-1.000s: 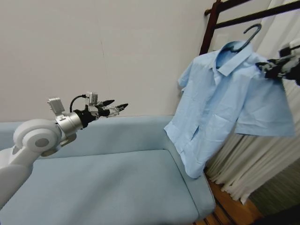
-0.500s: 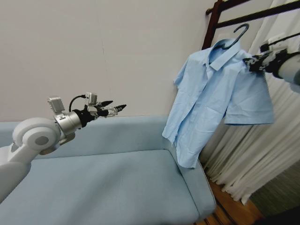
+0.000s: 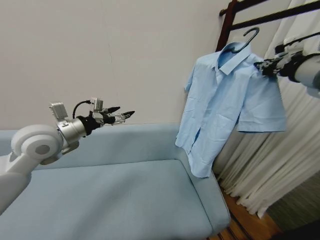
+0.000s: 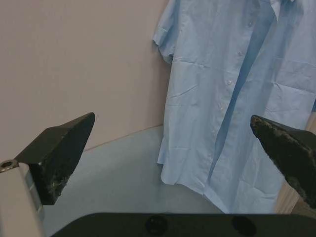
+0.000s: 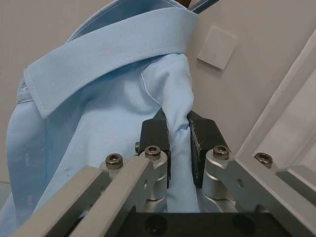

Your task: Pick up the clothes from the sofa and hang them on the clothes hanger.

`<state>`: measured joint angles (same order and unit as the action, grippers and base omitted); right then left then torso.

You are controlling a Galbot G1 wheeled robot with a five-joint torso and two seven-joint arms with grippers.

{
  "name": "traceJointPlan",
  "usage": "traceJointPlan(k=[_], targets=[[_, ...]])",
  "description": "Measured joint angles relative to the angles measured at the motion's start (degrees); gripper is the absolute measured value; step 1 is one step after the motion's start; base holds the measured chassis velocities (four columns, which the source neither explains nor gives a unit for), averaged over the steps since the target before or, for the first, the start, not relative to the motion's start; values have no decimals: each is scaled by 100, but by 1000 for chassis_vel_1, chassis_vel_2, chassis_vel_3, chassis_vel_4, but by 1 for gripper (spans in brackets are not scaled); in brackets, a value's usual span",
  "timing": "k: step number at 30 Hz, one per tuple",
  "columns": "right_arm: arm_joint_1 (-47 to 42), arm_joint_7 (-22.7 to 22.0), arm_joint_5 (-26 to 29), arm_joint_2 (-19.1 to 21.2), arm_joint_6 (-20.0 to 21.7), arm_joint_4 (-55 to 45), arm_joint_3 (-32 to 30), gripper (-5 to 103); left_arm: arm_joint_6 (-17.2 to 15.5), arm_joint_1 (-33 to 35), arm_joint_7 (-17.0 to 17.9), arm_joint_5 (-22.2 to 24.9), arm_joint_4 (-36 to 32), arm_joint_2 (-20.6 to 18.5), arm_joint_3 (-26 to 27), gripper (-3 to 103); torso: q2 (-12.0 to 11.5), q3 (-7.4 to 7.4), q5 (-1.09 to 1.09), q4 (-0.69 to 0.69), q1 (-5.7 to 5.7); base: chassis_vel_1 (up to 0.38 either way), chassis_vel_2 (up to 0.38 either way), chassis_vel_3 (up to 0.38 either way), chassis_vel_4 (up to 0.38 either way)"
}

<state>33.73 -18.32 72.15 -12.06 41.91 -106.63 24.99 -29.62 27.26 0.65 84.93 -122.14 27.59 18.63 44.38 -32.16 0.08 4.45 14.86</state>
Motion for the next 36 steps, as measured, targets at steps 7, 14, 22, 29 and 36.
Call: traceJointPlan(k=[7, 14, 22, 29, 36], targets=[[48, 989, -728, 211, 5, 52, 59, 9, 0, 59, -157, -19, 11, -48, 66, 100, 0, 0, 0, 2, 0, 0, 0, 0, 0], [294, 1303, -1062, 280, 13, 114, 129, 9, 0, 73, -200, -40, 19, 1, 71, 100, 0, 0, 1, 4, 0, 0, 0, 0, 0], [1905, 1432, -1529, -195, 22, 572, 1912, 9, 11, 191, -284, -139, 23, 45, 90, 100, 0, -1, 3, 2, 0, 0, 0, 0, 0], [4952, 1093, -814, -1178, 27, 1112, 4771, 9, 24, 316, -321, -169, -15, 66, 168, 100, -1, -1, -7, -1, 1, 0, 0, 0, 0], [5596, 485, 37, -1377, 17, 1060, 4975, 9, 32, 369, -325, -170, -102, 93, 174, 100, 2, 3, -3, 6, -3, 0, 0, 0, 0]])
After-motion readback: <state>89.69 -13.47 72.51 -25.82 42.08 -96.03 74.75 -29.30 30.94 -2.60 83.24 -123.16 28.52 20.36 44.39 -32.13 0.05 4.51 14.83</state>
